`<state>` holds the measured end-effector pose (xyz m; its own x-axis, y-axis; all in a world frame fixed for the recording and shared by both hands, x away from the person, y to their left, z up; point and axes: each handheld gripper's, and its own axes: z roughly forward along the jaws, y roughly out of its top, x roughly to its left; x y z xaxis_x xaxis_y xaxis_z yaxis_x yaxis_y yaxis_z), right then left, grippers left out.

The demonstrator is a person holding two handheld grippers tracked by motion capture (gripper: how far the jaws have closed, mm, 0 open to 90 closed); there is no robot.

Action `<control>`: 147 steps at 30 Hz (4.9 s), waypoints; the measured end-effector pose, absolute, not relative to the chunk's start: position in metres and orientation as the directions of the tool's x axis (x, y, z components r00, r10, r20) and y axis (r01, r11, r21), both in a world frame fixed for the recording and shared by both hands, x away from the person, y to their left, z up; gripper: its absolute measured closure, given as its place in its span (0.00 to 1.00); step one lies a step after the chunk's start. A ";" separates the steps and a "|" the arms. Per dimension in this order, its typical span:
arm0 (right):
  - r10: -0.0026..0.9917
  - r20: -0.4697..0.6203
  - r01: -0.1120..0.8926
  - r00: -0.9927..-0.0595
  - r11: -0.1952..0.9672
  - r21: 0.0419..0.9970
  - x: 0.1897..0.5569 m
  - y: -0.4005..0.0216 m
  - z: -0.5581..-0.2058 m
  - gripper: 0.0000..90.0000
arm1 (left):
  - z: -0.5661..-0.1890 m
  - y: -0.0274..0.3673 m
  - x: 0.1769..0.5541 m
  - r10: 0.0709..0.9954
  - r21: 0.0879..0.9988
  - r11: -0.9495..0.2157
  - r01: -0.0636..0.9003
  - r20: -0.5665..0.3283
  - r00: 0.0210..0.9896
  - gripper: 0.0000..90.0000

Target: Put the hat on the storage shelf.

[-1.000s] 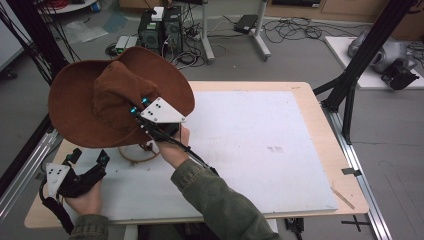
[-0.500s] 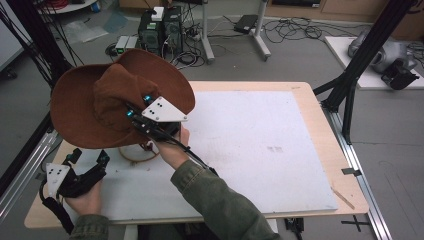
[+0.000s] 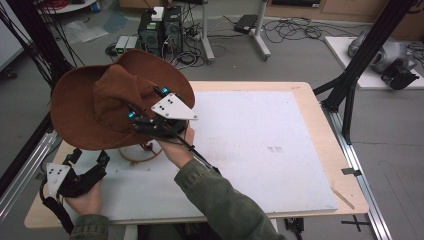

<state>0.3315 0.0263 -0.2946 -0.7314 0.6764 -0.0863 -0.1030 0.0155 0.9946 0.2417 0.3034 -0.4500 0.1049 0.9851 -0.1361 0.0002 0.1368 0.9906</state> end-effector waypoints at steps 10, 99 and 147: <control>0.702 -0.071 -0.087 -0.708 0.013 0.996 0.332 -0.014 -0.285 0.18 | -0.450 0.301 0.242 0.986 0.992 0.126 0.004 -0.126 0.108 0.16; 0.983 0.004 0.096 -0.184 0.014 0.995 0.293 -0.287 -0.434 0.13 | -0.449 0.291 0.245 0.985 0.994 0.108 0.011 -0.109 0.134 0.16; 0.984 0.018 0.083 -0.179 -0.003 0.997 0.292 -0.293 -0.434 0.13 | -0.449 0.290 0.246 0.984 0.994 0.112 0.012 -0.112 0.137 0.16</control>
<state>0.2920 -0.2930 -0.4340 -0.1793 0.9836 0.0179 0.0830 -0.0030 0.9965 0.2455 0.2900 -0.4489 0.1369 0.9842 -0.1124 0.0123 0.1118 0.9937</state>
